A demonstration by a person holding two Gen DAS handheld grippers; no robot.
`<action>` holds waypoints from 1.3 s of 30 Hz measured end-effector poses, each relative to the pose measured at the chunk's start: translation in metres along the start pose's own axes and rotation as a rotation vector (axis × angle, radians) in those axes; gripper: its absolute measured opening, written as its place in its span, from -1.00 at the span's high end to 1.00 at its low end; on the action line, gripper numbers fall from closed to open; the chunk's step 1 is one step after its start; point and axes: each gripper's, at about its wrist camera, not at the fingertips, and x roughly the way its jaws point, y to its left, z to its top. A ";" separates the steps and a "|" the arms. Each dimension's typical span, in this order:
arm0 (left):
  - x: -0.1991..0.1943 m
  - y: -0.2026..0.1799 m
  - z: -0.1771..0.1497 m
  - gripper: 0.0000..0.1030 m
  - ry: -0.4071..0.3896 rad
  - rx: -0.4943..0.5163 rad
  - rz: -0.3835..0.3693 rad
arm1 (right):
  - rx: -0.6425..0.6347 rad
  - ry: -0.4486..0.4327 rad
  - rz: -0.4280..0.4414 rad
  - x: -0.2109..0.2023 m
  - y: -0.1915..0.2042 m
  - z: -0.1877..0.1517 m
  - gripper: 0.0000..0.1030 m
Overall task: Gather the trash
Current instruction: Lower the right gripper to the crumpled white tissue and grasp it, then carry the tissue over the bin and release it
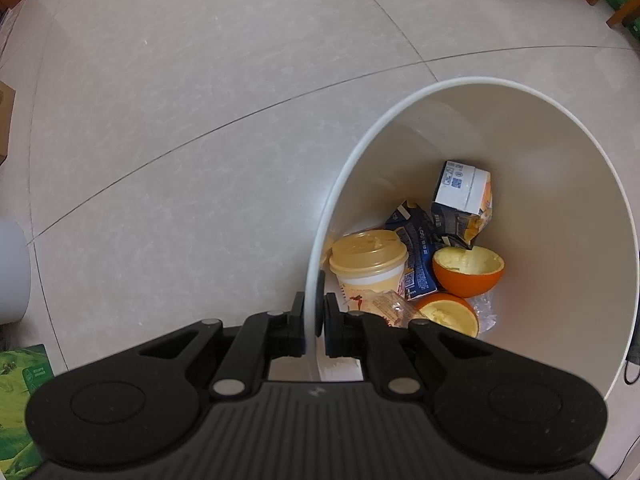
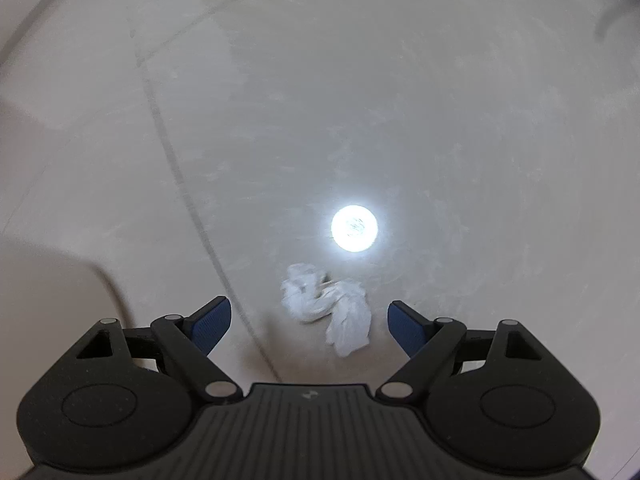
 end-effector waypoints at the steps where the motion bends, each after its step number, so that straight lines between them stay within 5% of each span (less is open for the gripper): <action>1: 0.000 0.000 0.000 0.89 0.000 -0.001 0.000 | 0.016 0.003 -0.011 0.005 -0.001 0.001 -0.73; 7: 0.001 0.000 0.000 0.89 0.000 -0.002 -0.001 | 0.075 0.003 -0.046 0.023 -0.003 0.005 -0.72; 13: 0.001 0.001 0.000 0.89 0.000 -0.002 -0.004 | 0.081 0.026 -0.076 0.035 0.002 0.005 -0.49; 20: 0.000 0.000 0.000 0.89 0.000 0.001 -0.004 | 0.073 0.027 -0.088 0.041 0.009 0.004 0.10; 25: 0.000 0.000 0.000 0.89 0.001 -0.001 -0.005 | 0.089 0.049 -0.089 0.038 0.013 0.007 0.33; 33: 0.001 0.000 -0.001 0.89 0.000 0.004 -0.005 | -0.004 0.051 -0.094 -0.004 0.038 0.015 0.38; 39: 0.000 0.001 -0.002 0.89 0.004 0.001 -0.013 | -0.077 0.012 -0.056 -0.078 0.064 0.021 0.38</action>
